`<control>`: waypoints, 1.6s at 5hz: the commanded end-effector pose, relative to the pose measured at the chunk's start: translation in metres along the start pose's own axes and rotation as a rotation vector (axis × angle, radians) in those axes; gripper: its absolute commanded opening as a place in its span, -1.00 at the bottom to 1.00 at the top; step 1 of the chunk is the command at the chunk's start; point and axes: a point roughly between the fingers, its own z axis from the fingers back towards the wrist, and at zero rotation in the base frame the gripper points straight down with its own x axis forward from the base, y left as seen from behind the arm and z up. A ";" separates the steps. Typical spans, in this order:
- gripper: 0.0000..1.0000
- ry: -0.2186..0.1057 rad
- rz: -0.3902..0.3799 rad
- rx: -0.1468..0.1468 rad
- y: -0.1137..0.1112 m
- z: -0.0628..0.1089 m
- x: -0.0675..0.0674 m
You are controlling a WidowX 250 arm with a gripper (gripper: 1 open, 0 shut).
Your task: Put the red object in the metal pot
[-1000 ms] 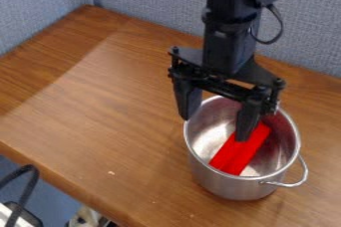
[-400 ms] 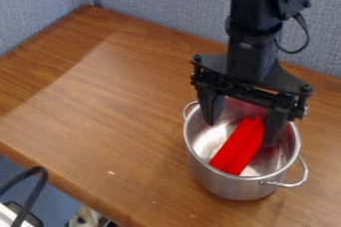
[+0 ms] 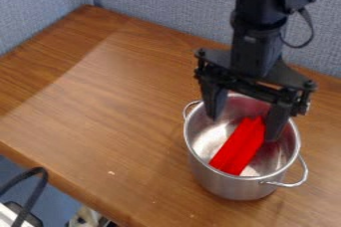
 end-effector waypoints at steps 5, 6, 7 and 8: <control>-1.00 -0.083 -0.063 0.026 0.020 0.045 0.011; -1.00 -0.083 -0.098 0.027 0.022 0.041 0.006; -1.00 -0.095 -0.138 0.021 0.023 0.029 0.018; -1.00 -0.104 -0.181 0.008 0.021 0.014 0.018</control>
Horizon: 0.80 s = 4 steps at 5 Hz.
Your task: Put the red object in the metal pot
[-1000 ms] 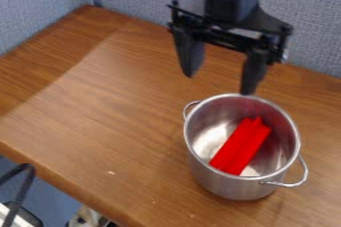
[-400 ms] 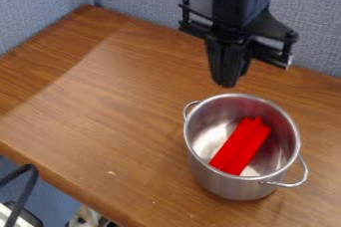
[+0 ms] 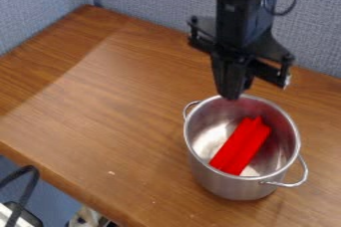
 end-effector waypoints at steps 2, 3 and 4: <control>-1.00 -0.024 -0.033 -0.006 0.010 -0.013 0.015; -1.00 -0.023 -0.032 -0.006 0.016 -0.004 0.024; -1.00 -0.026 -0.042 -0.002 0.025 0.004 0.043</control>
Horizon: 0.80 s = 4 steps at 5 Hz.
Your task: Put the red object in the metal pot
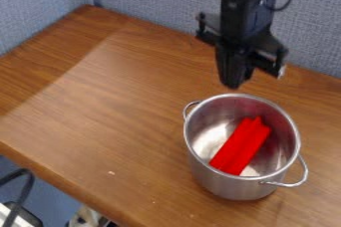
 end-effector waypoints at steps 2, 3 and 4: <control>-1.00 -0.034 -0.024 -0.007 -0.020 0.010 0.025; -1.00 -0.033 -0.020 0.001 -0.028 0.002 0.044; -1.00 -0.031 -0.011 0.012 -0.034 -0.006 0.055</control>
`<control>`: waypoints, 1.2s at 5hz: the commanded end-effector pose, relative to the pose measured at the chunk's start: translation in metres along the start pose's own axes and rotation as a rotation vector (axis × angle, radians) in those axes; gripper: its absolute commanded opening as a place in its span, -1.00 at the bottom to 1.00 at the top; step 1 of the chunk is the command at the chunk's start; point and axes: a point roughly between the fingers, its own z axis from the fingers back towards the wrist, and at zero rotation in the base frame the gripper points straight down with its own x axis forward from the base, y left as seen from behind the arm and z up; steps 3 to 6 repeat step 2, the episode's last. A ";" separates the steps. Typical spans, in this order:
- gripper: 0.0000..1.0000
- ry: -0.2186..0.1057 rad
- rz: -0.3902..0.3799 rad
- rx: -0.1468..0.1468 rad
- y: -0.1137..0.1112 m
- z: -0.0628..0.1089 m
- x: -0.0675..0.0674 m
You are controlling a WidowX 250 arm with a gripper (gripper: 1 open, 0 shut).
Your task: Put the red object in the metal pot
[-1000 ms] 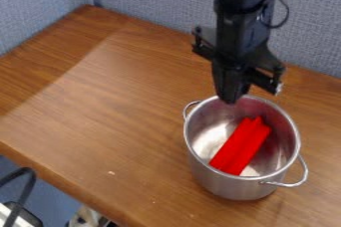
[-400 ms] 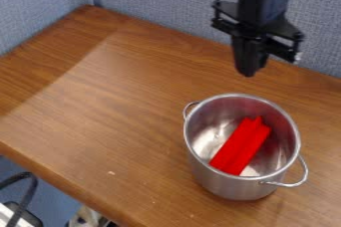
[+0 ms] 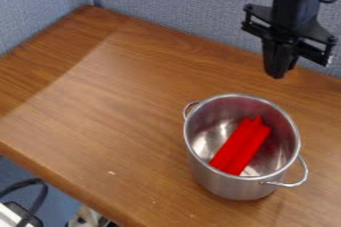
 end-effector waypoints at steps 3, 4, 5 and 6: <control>-1.00 -0.045 -0.077 -0.009 -0.008 0.001 0.006; -1.00 -0.045 -0.077 -0.009 -0.008 0.001 0.006; -1.00 -0.045 -0.077 -0.009 -0.008 0.001 0.006; -1.00 -0.045 -0.077 -0.009 -0.008 0.001 0.006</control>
